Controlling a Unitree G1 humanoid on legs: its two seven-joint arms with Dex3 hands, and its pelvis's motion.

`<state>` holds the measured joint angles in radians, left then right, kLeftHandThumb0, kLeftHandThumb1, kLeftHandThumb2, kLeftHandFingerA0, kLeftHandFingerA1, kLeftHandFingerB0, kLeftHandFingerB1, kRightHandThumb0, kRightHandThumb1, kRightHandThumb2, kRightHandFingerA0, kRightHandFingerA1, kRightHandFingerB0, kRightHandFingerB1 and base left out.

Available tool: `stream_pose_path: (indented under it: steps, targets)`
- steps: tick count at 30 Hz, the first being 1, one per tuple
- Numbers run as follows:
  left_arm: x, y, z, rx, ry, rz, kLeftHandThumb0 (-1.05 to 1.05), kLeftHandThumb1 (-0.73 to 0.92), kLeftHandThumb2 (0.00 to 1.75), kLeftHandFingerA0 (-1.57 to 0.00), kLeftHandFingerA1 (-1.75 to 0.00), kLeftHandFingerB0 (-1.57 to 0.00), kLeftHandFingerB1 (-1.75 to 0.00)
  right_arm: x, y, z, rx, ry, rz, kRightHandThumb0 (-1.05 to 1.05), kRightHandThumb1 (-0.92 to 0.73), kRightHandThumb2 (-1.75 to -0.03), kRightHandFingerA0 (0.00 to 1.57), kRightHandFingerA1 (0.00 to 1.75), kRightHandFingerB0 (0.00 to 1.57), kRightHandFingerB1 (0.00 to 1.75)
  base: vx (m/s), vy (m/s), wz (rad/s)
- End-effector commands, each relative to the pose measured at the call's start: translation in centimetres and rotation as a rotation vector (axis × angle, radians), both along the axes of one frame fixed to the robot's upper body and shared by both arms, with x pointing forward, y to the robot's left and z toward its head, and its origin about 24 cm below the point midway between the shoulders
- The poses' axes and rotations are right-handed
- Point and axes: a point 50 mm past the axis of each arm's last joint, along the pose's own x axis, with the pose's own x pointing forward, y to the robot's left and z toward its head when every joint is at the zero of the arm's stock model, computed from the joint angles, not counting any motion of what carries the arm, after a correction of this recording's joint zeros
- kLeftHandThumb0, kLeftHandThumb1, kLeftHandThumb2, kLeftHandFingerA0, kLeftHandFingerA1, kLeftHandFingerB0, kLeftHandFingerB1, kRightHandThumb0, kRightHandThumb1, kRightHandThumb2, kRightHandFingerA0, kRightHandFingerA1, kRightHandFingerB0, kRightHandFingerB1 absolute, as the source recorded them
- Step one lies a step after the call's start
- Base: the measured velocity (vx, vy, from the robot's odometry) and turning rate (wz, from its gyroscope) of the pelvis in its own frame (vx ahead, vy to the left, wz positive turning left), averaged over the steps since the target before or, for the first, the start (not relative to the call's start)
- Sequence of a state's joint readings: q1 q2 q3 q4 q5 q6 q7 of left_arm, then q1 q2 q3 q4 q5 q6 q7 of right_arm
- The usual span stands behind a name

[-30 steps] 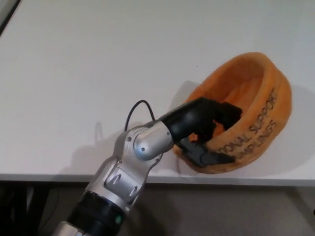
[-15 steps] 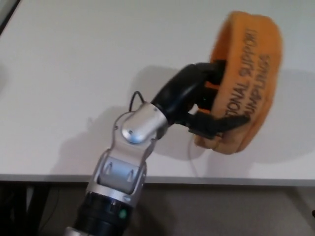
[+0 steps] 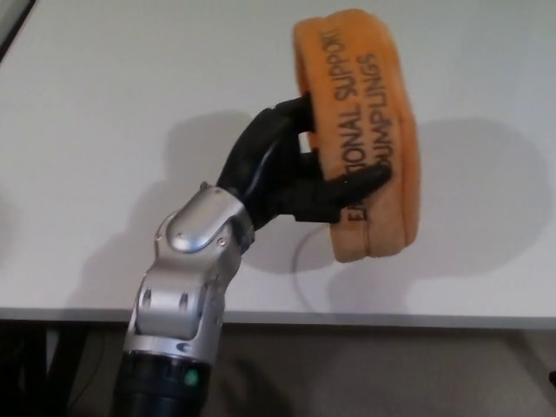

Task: A soft plate is kept in the center of the table close to the robot and the robot uses its left hand to pick up the plate, turns it upside down and places it back on the table

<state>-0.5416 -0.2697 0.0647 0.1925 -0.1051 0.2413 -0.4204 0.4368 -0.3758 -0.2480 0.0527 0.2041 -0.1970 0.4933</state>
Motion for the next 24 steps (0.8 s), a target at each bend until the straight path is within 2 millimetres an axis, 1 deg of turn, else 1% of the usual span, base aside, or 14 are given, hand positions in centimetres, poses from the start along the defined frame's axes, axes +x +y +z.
stream_pose_path:
  steps: [1, 2, 3, 4, 5, 11, 12, 13, 14, 15, 16, 19, 23, 24]
  targets:
    - [-0.9, -2.3, 0.9, -1.076, 0.347, -0.042, -0.20, 0.61, 0.72, -0.92, -1.75, -0.66, -1.75, -0.4, -0.5, 0.0, -0.024, 0.018, -0.020, -0.75, -0.92, -0.69, 0.63, 0.43, 0.38, 0.34, 0.00, 0.000, 0.00]
    - [-0.9, -2.1, 0.6, -1.106, 0.366, -0.024, -0.19, 0.59, 0.70, -0.94, -1.75, -0.61, -1.75, -0.4, -0.6, 0.0, -0.026, 0.018, -0.020, -0.76, -0.92, -0.69, 0.63, 0.43, 0.37, 0.34, 0.00, 0.000, 0.00]
    - [-0.8, -1.3, -0.3, -1.168, 0.401, 0.037, -0.22, 0.65, 0.69, -0.95, -1.75, -0.65, -1.75, -0.3, -0.6, 0.1, -0.030, 0.021, -0.021, -0.71, -0.74, -1.11, 0.53, 0.58, 0.27, 0.48, 0.00, 0.000, 0.00]
    - [-0.8, -0.8, -1.0, -1.198, 0.415, 0.080, -0.22, 0.65, 0.69, -0.95, -1.75, -0.65, -1.75, -0.3, -0.7, 0.1, -0.030, 0.022, -0.020, -0.71, -0.74, -1.11, 0.53, 0.58, 0.27, 0.48, 0.00, 0.000, 0.00]
    - [-0.8, -0.5, -1.4, -1.223, 0.426, 0.099, -0.21, 0.65, 0.69, -0.94, -1.75, -0.64, -1.75, -0.3, -0.7, 0.1, -0.031, 0.022, -0.020, -0.75, -0.92, -0.70, 0.62, 0.42, 0.36, 0.33, 0.00, 0.000, 0.00]
    - [-1.4, 1.2, -5.0, -1.347, 0.514, 0.309, -0.15, 0.62, 0.69, -0.96, -1.75, -0.52, -1.75, -0.2, -0.6, 0.1, -0.044, 0.014, -0.013, -0.75, -0.92, -0.70, 0.62, 0.43, 0.37, 0.34, 0.00, 0.000, 0.00]
    - [-1.7, 1.6, -6.5, -1.344, 0.544, 0.345, -0.14, 0.61, 0.71, -0.95, -1.75, -0.51, -1.75, -0.1, -0.6, 0.1, -0.033, 0.021, -0.019, -0.76, -0.92, -0.69, 0.63, 0.43, 0.37, 0.34, 0.00, 0.000, 0.00]
    - [-1.9, 1.8, -7.1, -1.343, 0.567, 0.369, -0.25, 0.52, 0.85, -1.24, -1.50, -0.84, -1.28, -0.1, -0.6, 0.1, -0.031, 0.022, -0.019, -0.76, -0.92, -0.69, 0.61, 0.42, 0.36, 0.33, 0.00, 0.000, 0.00]
    - [-1.9, 1.9, -7.6, -1.347, 0.589, 0.392, -0.23, 0.50, 0.84, -1.24, -1.49, -0.83, -1.28, -0.1, -0.6, 0.2, -0.033, 0.020, -0.019, -0.76, -0.92, -0.69, 0.61, 0.42, 0.37, 0.34, 0.00, 0.000, 0.00]
    - [-2.0, 2.0, -7.9, -1.351, 0.607, 0.411, -0.23, 0.50, 0.84, -1.24, -1.49, -0.83, -1.28, 0.0, -0.6, 0.2, -0.035, 0.017, -0.018, -0.76, -0.92, -0.69, 0.61, 0.42, 0.37, 0.34, 0.00, 0.000, 0.00]
    - [-2.1, 2.1, -8.3, -1.342, 0.620, 0.438, -0.10, 0.59, 0.72, -0.95, -1.75, -0.50, -1.75, 0.0, -0.7, 0.2, -0.038, 0.016, -0.018, -0.75, -0.92, -0.69, 0.62, 0.42, 0.38, 0.34, 0.00, 0.000, 0.00]
    - [-2.2, 2.7, -9.1, -1.278, 0.667, 0.521, -0.12, 0.59, 0.71, -0.97, -1.75, -0.52, -1.75, 0.0, -0.7, 0.3, -0.038, 0.013, -0.017, -0.77, -0.92, -0.69, 0.62, 0.43, 0.38, 0.34, 0.00, 0.000, 0.00]
    - [-2.1, 3.0, -8.9, -1.274, 0.689, 0.536, -0.09, 0.58, 0.71, -0.96, -1.75, -0.50, -1.75, 0.0, -0.6, 0.2, -0.038, 0.013, -0.016, -0.77, -0.92, -0.69, 0.62, 0.43, 0.39, 0.34, 0.00, 0.000, 0.00]
    - [-2.0, 3.1, -8.9, -1.271, 0.695, 0.537, -0.08, 0.60, 0.69, -0.94, -1.75, -0.42, -1.71, 0.0, -0.6, 0.2, -0.034, 0.014, -0.019, -0.83, -0.75, -0.88, 0.58, 0.51, 0.34, 0.42, 0.00, 0.000, 0.00]
